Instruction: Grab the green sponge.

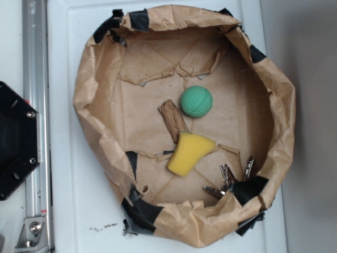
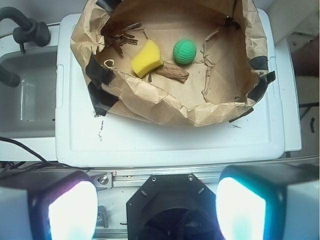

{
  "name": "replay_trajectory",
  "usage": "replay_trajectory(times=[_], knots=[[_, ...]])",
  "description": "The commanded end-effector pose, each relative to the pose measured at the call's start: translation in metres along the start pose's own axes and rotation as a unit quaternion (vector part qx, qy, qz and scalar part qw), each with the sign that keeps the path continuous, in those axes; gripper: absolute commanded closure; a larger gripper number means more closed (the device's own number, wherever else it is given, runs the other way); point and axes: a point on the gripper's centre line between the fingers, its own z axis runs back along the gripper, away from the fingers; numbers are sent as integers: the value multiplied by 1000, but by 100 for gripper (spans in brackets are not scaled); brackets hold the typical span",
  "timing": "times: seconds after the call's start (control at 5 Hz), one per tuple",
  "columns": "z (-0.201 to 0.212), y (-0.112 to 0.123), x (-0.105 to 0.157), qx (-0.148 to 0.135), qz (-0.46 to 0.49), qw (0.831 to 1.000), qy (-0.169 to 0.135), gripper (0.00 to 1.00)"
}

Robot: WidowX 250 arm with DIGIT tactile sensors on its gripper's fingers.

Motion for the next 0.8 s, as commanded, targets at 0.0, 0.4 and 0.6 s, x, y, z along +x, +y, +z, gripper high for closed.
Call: replay_trajectory(times=[0.0,0.4,0.6], knots=[[0,0,0,0,0,1000,0,0],[-46,23,58,8,249,968,-27,0],[-46,23,58,8,249,968,-27,0]])
